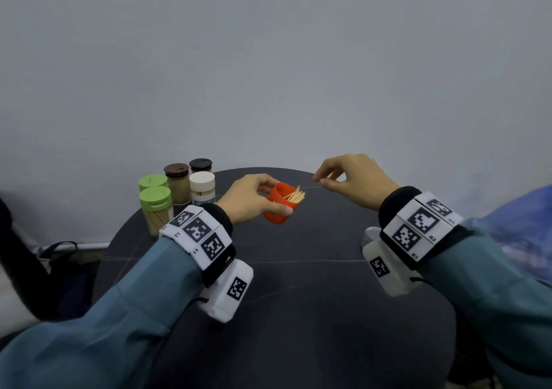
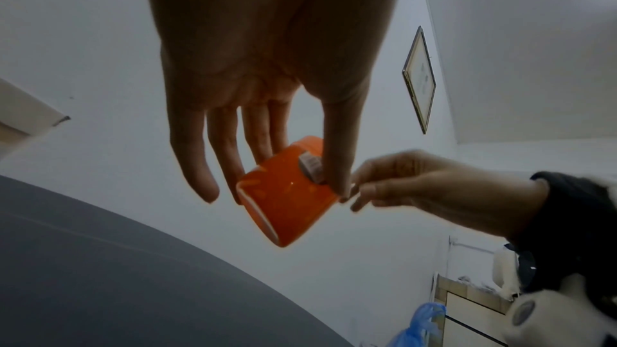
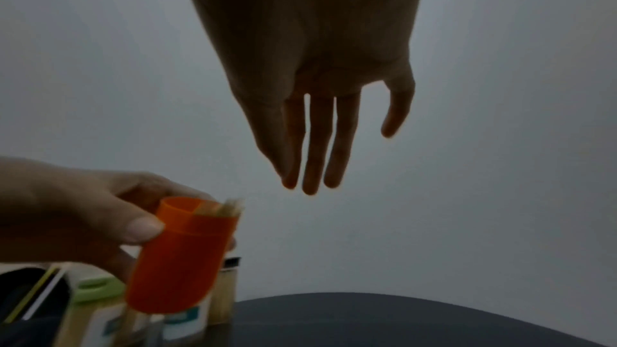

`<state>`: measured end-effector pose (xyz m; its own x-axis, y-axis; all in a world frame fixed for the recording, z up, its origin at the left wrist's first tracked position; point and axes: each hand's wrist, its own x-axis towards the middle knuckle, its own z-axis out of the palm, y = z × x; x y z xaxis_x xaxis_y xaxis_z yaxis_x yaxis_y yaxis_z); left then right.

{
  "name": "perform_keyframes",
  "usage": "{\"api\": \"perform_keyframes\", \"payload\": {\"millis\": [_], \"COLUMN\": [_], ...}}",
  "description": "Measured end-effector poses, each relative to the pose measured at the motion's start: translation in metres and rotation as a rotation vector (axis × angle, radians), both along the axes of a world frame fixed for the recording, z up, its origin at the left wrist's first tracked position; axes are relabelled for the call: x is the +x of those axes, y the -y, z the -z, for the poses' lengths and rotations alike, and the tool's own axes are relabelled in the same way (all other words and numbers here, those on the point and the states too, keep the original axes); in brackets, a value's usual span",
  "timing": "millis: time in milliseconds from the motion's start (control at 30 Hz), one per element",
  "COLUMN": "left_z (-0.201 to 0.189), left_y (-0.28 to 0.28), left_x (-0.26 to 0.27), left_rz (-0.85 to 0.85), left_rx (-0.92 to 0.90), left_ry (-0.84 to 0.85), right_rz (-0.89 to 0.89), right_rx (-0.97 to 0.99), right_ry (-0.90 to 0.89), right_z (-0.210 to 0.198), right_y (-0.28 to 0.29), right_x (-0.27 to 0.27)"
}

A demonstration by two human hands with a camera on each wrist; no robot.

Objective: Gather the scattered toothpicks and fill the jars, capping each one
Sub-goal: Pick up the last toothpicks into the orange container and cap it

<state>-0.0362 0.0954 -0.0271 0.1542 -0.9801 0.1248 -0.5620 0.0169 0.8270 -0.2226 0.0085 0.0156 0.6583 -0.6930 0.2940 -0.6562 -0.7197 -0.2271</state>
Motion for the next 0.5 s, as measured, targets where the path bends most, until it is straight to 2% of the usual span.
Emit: {"api": "perform_keyframes", "payload": {"millis": [67,200,433,500], "left_z": [-0.001,-0.003,-0.001,-0.001], "left_y": [0.002,0.006,0.008,0.007], "left_x": [-0.007,-0.02,-0.028,-0.026], "left_rz": [0.028,0.079,0.117,0.118], "left_rx": [0.009,0.024,0.028,0.032], "left_ry": [-0.005,-0.022,-0.035,-0.028], "right_rz": [0.076,0.191,0.279,0.289], "right_rx": [0.085,0.237,0.286,0.286], "right_ry": [-0.108,-0.499,-0.66,-0.64], "right_z": [0.008,0.033,0.07,0.074], "right_y": [0.011,0.023,0.037,0.039], "right_x": [-0.02,-0.049,-0.057,-0.056]}}
